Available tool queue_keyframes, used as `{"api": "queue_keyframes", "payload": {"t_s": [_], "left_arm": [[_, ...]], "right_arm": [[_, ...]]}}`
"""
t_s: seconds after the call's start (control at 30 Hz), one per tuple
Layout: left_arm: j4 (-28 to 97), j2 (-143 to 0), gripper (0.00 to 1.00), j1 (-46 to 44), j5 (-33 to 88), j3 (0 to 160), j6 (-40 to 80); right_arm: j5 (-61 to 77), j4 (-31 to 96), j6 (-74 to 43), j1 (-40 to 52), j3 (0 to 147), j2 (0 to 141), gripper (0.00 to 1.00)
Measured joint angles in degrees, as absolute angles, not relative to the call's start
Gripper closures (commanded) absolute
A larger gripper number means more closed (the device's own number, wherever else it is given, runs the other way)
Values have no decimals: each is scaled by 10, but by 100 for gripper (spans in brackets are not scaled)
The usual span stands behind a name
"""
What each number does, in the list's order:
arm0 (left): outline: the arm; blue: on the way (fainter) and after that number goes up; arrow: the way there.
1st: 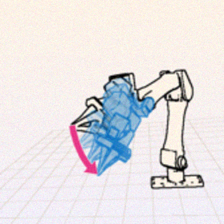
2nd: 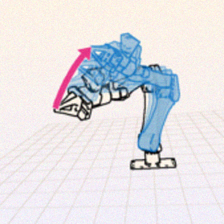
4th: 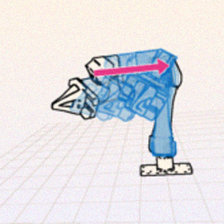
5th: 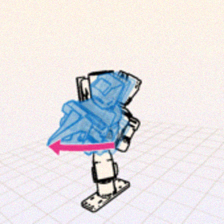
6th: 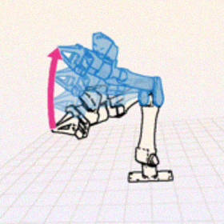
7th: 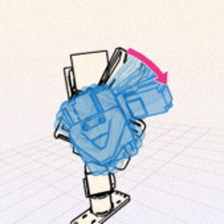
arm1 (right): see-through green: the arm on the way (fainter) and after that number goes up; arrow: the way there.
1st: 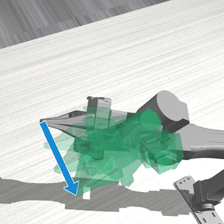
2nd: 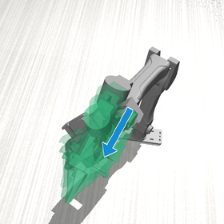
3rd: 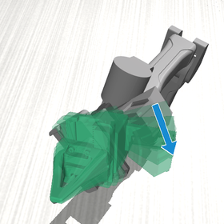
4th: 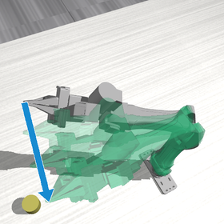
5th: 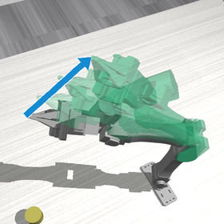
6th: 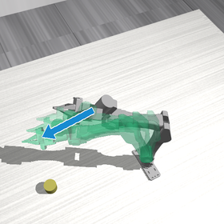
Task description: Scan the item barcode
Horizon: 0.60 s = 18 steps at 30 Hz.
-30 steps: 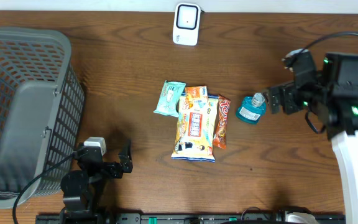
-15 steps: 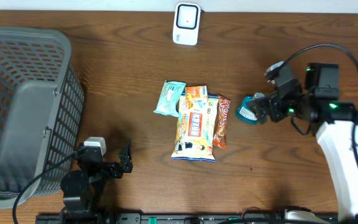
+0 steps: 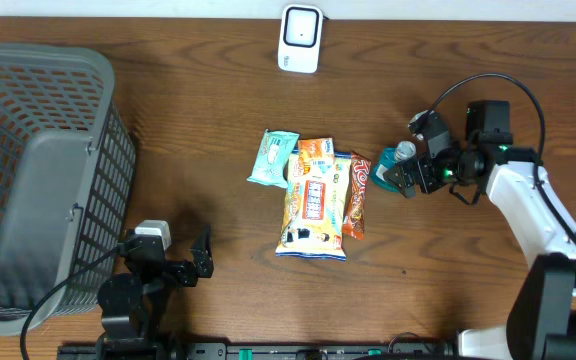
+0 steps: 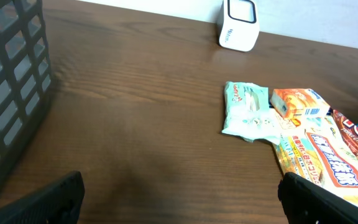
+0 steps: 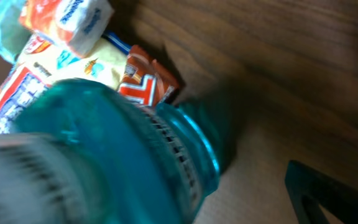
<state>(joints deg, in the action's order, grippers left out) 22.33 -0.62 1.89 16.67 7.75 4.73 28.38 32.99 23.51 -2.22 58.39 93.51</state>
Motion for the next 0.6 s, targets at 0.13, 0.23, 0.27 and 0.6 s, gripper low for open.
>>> {"api": "queue_keyframes", "payload": {"t_s": [0.13, 0.23, 0.27, 0.6], "left_arm": [[223, -6, 0, 19, 166, 77, 47], [223, -6, 0, 19, 167, 77, 47], [223, -6, 0, 19, 166, 77, 47], [223, -6, 0, 19, 167, 77, 47]], "right_arm": [[286, 320, 236, -21, 584, 943, 10], [286, 317, 239, -20, 584, 943, 1], [287, 316, 237, -20, 584, 943, 1], [286, 384, 235, -20, 584, 801, 1]]}}
